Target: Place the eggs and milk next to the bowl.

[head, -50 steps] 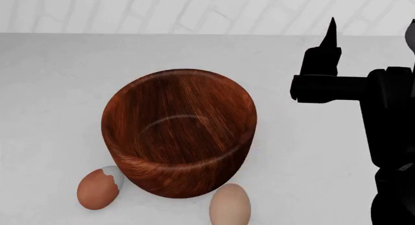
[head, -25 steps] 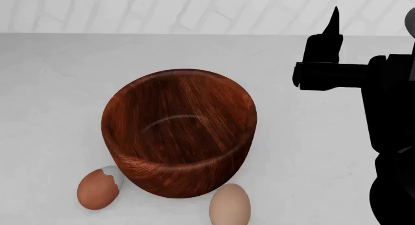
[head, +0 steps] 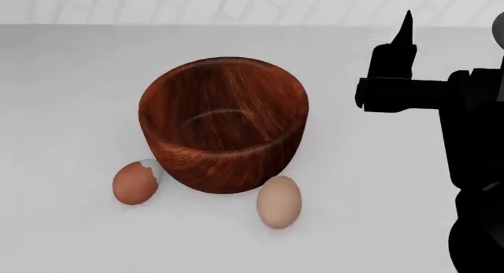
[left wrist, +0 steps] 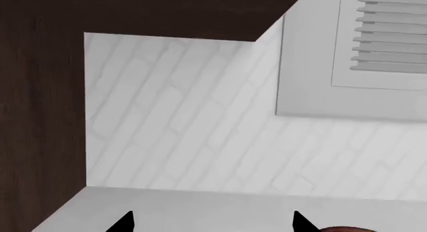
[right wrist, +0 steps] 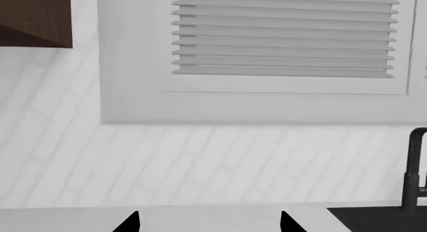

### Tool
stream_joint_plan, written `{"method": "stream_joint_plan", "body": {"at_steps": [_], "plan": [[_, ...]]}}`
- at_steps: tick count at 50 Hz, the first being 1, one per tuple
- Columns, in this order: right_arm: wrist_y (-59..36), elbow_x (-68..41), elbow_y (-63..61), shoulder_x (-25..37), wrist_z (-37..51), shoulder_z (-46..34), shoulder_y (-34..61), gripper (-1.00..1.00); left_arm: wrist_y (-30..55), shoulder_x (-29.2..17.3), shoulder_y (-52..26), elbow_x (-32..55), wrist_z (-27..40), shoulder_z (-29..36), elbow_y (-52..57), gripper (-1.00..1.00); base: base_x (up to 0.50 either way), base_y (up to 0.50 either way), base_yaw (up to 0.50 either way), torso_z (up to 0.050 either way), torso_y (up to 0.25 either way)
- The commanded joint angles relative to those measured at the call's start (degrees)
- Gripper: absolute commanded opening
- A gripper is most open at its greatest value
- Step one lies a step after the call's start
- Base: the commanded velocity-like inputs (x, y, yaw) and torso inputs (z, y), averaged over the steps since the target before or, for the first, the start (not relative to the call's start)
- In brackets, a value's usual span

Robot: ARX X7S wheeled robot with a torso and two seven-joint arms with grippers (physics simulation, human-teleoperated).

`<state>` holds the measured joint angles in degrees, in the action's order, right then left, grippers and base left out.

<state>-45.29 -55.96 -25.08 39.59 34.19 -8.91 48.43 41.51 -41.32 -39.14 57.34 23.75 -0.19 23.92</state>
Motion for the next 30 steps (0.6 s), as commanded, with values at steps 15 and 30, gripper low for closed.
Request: {"method": "stream_joint_plan", "body": {"at_steps": [15,30], "plan": [[0.89,-0.78,-0.55,0.05,0.05,0.73,-1.17,1.00,-0.09,0.08,-0.20,-0.25,0.12,0.81,0.47,1.00,-0.16,0.00,0.00,0.000,0.000],[1.11,-1.96,-0.32,-0.27,0.42,1.51,-1.59,1.00,-0.62,0.09,0.13,-0.15,0.30,0.37,0.55,1.00,-0.11,-0.38,0.00,0.000,0.000]]}}
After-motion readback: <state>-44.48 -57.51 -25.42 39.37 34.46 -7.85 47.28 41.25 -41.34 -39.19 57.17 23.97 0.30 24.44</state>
